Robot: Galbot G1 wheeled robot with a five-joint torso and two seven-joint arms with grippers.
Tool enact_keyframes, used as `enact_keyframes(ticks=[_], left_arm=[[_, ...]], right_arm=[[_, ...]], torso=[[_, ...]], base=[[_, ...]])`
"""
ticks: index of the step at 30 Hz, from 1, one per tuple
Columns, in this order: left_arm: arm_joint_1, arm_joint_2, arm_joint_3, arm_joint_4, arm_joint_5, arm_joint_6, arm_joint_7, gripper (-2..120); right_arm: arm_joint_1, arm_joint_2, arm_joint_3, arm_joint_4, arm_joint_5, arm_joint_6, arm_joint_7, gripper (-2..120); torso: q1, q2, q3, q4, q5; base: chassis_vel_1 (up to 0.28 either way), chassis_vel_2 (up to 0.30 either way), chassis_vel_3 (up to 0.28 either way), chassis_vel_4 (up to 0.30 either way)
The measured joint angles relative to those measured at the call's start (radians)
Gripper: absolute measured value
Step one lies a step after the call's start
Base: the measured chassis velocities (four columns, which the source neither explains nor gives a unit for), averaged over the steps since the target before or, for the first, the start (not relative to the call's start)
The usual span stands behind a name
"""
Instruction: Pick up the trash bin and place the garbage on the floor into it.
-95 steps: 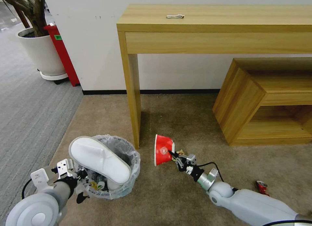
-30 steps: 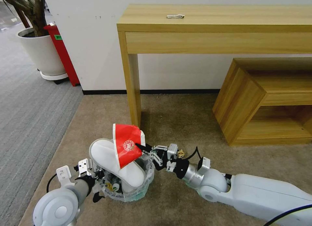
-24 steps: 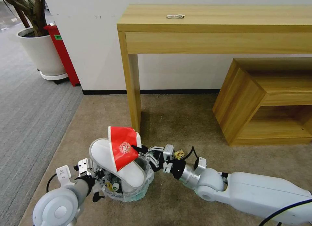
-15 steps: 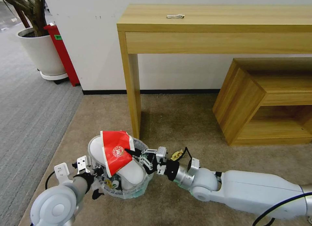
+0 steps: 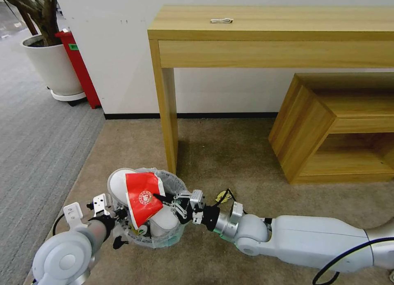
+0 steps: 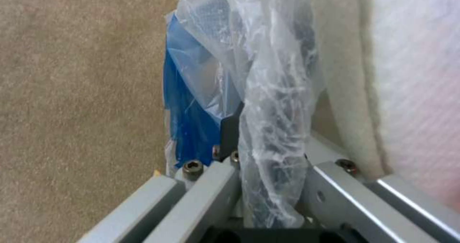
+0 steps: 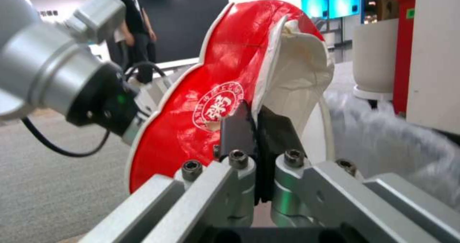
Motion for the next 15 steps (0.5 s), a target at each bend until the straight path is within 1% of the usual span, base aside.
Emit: enact_keyframes(ticks=[5, 7, 15], left_arm=[[0.000, 0.007, -0.007, -0.012, -0.013, 0.000, -0.005, 0], [0.006, 0.013, -0.021, -0.029, -0.025, 0.000, -0.008, 0], [0.014, 0.028, -0.056, -0.047, -0.046, -0.001, -0.014, 0]], right_arm=[[-0.005, 0.013, -0.003, -0.020, 0.002, 0.002, 0.000, 0], [-0.010, 0.026, -0.007, -0.036, 0.004, 0.002, 0.000, 0], [-0.017, 0.056, -0.025, -0.064, 0.006, 0.002, 0.017, 0]], torso=[[0.000, 0.000, 0.000, -0.0001, 0.0001], [0.000, 0.000, 0.000, -0.0001, 0.0001], [0.000, 0.000, 0.000, 0.0000, 0.0001]], base=[[0.000, 0.000, 0.000, 0.000], [0.000, 0.000, 0.000, 0.000], [0.000, 0.000, 0.000, 0.000]])
